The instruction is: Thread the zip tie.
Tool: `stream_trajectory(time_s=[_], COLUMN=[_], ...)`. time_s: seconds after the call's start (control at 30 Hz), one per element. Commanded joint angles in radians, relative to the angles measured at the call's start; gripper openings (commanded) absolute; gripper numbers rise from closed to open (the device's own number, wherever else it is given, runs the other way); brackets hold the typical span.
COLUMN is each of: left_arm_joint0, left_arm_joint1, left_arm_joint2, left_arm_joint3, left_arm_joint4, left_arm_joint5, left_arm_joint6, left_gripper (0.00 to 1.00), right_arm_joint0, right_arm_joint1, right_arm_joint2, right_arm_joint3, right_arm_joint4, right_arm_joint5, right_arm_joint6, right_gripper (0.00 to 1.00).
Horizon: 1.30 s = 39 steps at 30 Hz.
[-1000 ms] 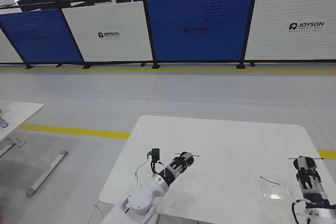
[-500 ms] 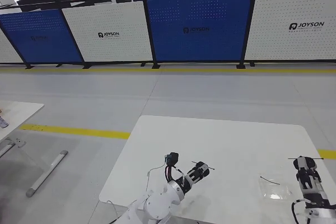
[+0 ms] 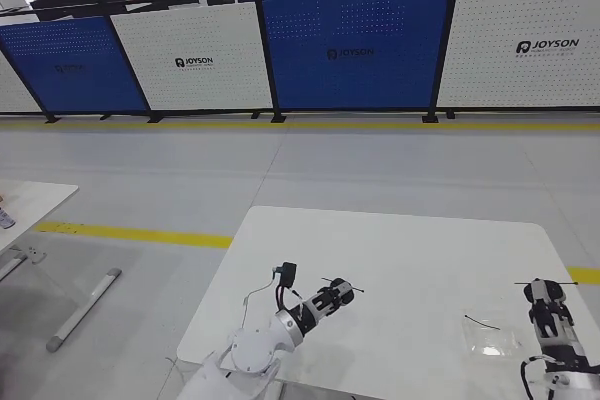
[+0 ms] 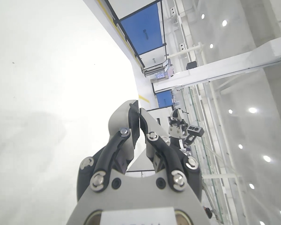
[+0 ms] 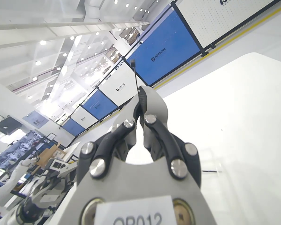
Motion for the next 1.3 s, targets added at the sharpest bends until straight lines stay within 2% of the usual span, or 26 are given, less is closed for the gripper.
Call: stream_trajectory(time_s=[0.0,0.2,0.27,0.37,0.47,0.53,0.63,0.73,1.2,1.27], left_arm_joint0=[0.016,0.017,0.017,0.017,0.017,0.017,0.017,0.017,0.017,0.017], left_arm_joint1=[0.001,0.001,0.001,0.001,0.001,0.001,0.001,0.001,0.001,0.001], left_arm_joint2=[-0.010,-0.009,-0.009,-0.009,-0.009,-0.009,-0.009,-0.009,-0.009,-0.009], left_arm_joint3=[0.001,0.001,0.001,0.001,0.001,0.001,0.001,0.001,0.001,0.001], left_arm_joint4=[-0.025,-0.021,-0.021,-0.021,-0.021,-0.021,-0.021,-0.021,-0.021,-0.021], left_arm_joint5=[-0.004,-0.004,-0.004,-0.004,-0.004,-0.004,-0.004,-0.004,-0.004,-0.004], left_arm_joint6=[0.015,0.019,0.019,0.019,0.019,0.019,0.019,0.019,0.019,0.019], left_gripper=[0.00,0.00,0.00,0.00,0.00,0.00,0.00,0.00,0.00,0.00], right_arm_joint0=[0.000,0.000,0.001,-0.019,-0.023,-0.007,0.037,0.072,0.072,0.072], right_arm_joint1=[0.000,0.000,-0.003,-0.012,-0.022,-0.032,-0.050,-0.065,-0.065,-0.067], right_arm_joint2=[0.000,0.000,0.003,-0.007,-0.049,-0.099,-0.182,-0.230,-0.230,-0.231], right_arm_joint3=[0.000,0.000,-0.018,-0.051,-0.082,-0.096,-0.083,-0.059,-0.059,-0.063], right_arm_joint4=[0.000,0.000,0.028,-0.020,-0.084,-0.138,-0.239,-0.260,-0.260,-0.245], right_arm_joint5=[0.000,0.000,-0.025,-0.035,-0.031,-0.017,0.035,0.057,0.057,0.032], right_arm_joint6=[0.000,0.000,0.013,-0.030,-0.039,-0.033,-0.060,-0.053,-0.053,-0.038], right_gripper=[0.00,0.00,0.00,0.00,0.00,0.00,0.00,0.00,0.00,0.00])
